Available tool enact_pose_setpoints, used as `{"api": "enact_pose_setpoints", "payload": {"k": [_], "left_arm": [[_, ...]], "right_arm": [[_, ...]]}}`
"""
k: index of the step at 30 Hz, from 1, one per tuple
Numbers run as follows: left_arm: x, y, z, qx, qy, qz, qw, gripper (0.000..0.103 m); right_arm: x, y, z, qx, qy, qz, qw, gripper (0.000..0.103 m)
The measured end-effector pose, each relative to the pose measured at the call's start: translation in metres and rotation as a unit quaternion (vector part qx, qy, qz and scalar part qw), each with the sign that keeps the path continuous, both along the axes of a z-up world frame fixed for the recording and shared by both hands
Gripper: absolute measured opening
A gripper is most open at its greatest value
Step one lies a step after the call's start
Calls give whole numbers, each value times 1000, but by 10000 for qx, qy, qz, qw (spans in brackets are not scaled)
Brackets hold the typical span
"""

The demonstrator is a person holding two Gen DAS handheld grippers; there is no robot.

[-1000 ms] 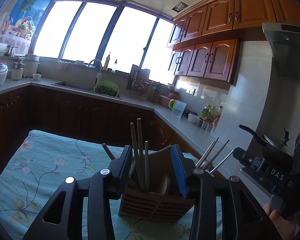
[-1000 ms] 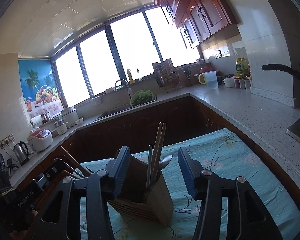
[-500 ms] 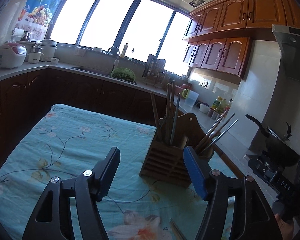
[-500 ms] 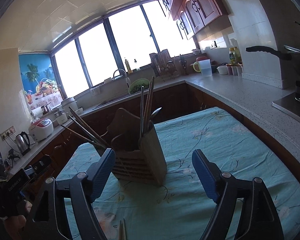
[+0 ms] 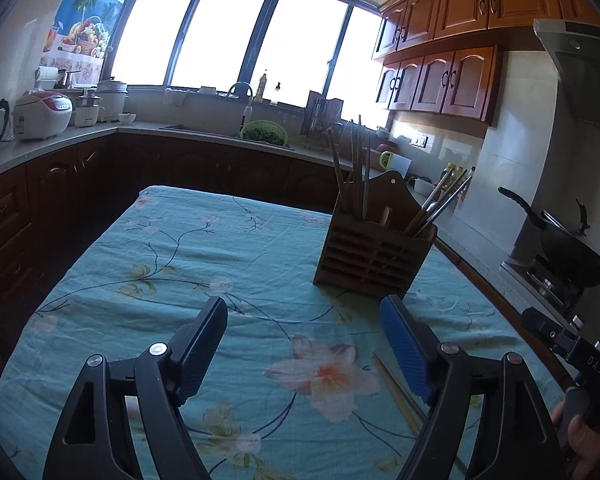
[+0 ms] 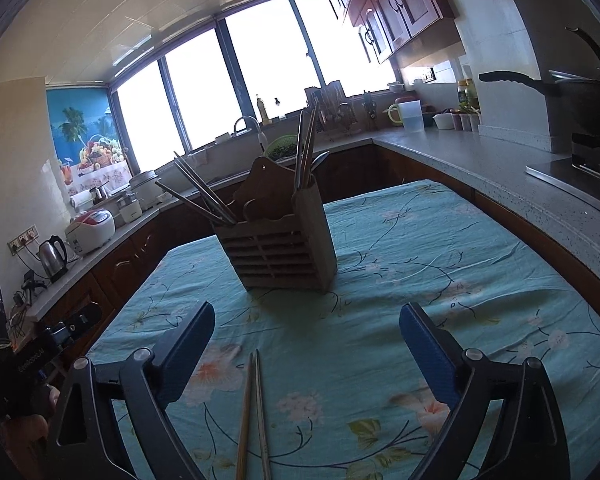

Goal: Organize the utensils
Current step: 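Withdraw both open tools from the holder back over the tablecloth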

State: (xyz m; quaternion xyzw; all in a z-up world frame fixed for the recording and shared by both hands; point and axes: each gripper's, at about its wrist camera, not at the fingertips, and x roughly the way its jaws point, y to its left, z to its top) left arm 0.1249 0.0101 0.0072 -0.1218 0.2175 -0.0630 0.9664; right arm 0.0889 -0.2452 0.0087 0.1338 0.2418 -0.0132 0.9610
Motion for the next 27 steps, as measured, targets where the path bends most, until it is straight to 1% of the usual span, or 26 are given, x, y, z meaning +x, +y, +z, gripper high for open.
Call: {"api": "enact_pose_setpoints", "payload": {"k": [3,6,9,10,13,14,16,18,20,24,27], "left_arm": [[-13,2,2,75,37,16,10000,79],[-24,4,10,111,3,11,9999,80],[-36,6,22,101,-130,10,9999,82],[-41,7,27,105,-192,12,9998,83],[-58,7,32,245,-379,103,9989,95],[-65,6,34,303,-459,169,9983,102],[-77,5,31,419,-617,258,9969,102],[-87,2,24,541,-660,298,9959,102],[-91,0,15,626,-587,299,9959,102],[-97,-2,1,704,-413,226,9964,102],[-101,-5,1,813,-340,203,9959,102]], "right_arm": [[-9,4,1,-54,9,42,10000,97],[-15,8,9,-105,-4,116,9999,97],[-25,13,23,-232,-187,132,9995,98],[-29,15,29,-287,-284,130,9991,101],[-44,21,41,-519,-602,120,9968,103],[-49,23,43,-604,-689,117,9957,103],[-56,28,41,-770,-788,94,9939,103],[-63,31,33,-952,-842,22,9919,103],[-69,33,24,-1047,-835,-49,9910,103],[-77,34,11,-1086,-760,-97,9911,103],[-78,35,5,-1139,-654,-99,9913,103]]}}
